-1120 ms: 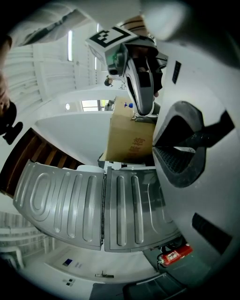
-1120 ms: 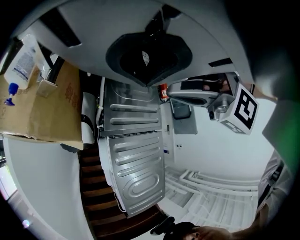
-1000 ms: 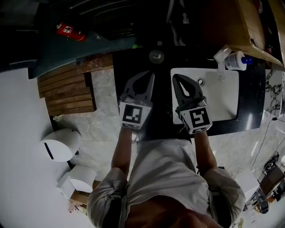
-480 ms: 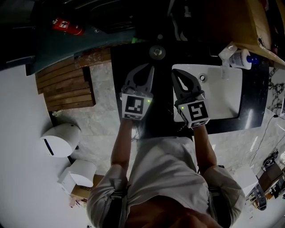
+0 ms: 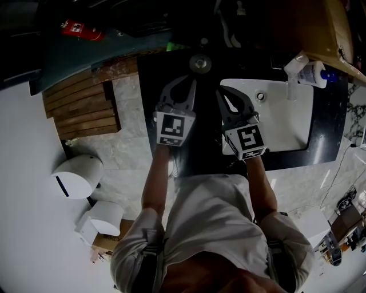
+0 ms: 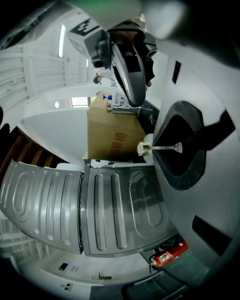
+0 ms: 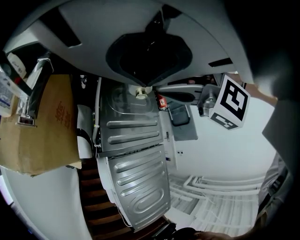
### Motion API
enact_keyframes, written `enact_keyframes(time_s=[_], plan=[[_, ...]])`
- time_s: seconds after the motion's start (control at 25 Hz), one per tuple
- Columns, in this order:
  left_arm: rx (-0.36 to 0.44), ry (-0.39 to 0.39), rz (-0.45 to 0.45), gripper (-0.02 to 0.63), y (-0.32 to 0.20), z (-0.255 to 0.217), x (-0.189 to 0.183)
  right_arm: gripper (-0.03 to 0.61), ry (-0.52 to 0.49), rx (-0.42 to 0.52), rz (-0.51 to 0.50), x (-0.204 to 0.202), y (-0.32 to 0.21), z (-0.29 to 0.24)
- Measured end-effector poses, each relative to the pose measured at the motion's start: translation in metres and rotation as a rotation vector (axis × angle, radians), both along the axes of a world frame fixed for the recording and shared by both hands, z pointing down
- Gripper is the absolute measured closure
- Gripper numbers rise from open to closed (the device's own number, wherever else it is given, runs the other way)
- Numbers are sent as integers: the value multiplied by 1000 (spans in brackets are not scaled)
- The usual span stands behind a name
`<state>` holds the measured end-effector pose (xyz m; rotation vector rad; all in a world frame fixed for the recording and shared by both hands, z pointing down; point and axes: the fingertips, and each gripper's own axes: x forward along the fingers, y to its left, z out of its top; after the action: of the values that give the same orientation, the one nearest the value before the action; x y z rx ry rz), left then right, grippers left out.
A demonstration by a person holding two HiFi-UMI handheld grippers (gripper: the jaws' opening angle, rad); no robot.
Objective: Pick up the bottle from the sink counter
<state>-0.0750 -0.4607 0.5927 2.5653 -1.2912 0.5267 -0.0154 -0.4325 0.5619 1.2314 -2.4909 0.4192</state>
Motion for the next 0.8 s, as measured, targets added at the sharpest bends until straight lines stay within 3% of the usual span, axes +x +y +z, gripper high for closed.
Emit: enact_keyframes(time_s=[0.12, 0.2, 0.8], plan=[[-11, 0, -1, 607, -2, 6, 0, 581, -2, -17, 0, 0, 1, 6], [-21, 0, -1, 528, -3, 9, 0, 581, 0, -24, -3, -1, 1, 9], [-73, -2, 30, 398, -11, 32, 7, 581, 5, -39, -15, -5, -1, 18]])
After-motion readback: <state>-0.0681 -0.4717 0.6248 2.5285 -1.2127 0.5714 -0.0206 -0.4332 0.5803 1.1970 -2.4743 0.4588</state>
